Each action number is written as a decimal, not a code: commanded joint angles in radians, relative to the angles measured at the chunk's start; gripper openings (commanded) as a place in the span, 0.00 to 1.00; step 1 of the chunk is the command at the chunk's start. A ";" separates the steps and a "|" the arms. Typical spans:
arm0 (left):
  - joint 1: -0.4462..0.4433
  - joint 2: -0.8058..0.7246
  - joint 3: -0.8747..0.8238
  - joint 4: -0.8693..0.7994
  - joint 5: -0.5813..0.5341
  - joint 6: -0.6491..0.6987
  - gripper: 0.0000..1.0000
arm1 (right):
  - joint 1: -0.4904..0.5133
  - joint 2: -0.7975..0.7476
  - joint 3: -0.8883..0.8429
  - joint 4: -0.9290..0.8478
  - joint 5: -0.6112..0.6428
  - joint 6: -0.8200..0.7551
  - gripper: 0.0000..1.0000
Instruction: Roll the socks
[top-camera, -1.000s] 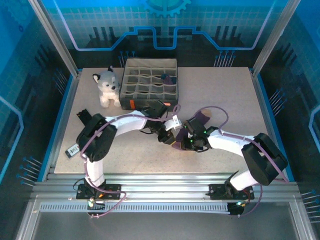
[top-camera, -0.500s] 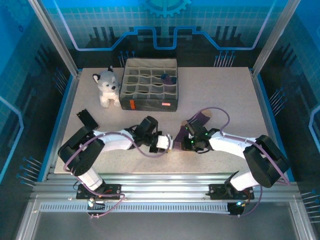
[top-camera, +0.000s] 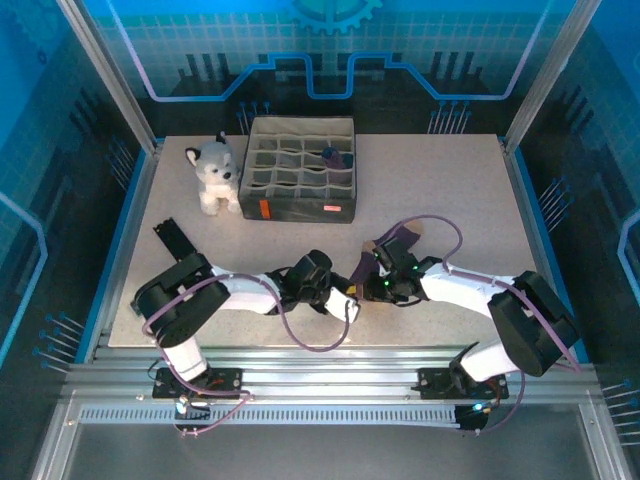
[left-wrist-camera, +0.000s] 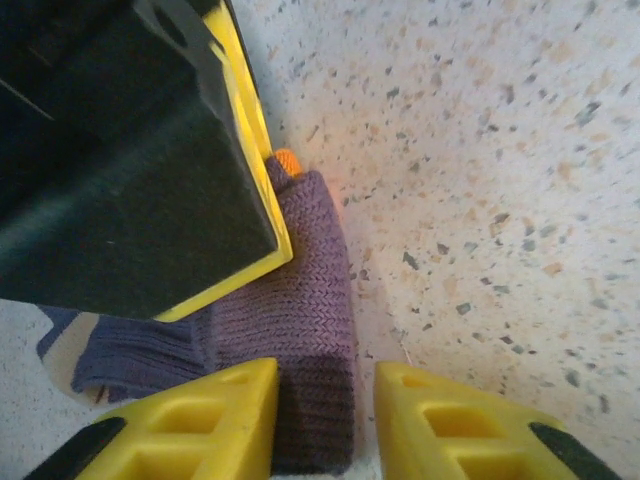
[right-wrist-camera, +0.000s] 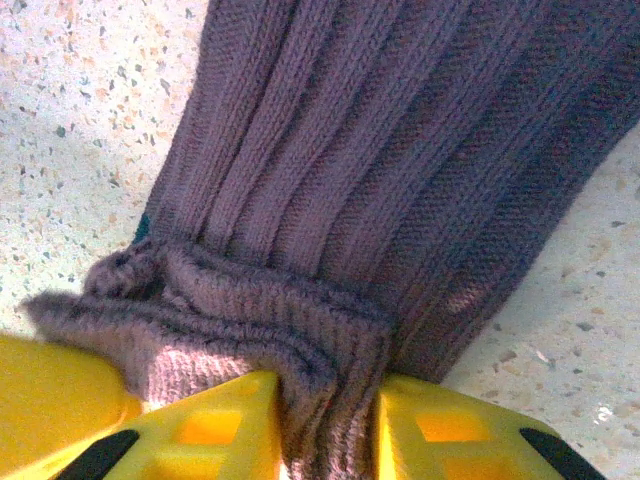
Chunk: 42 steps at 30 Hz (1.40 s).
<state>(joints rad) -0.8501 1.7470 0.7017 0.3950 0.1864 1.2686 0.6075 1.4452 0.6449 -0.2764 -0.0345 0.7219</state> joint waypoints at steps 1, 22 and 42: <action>-0.001 0.034 0.028 0.026 -0.023 0.037 0.35 | -0.009 0.020 -0.040 -0.137 0.005 -0.003 0.28; 0.045 0.075 0.133 -0.308 -0.004 0.213 0.34 | -0.043 0.005 -0.023 -0.145 -0.076 -0.021 0.28; 0.048 0.195 0.481 -0.971 0.177 0.175 0.00 | -0.132 -0.381 -0.118 -0.098 -0.145 -0.028 0.54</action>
<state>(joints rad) -0.8101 1.8977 1.1530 -0.3489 0.2680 1.4647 0.4946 1.1336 0.5591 -0.3706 -0.1665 0.7063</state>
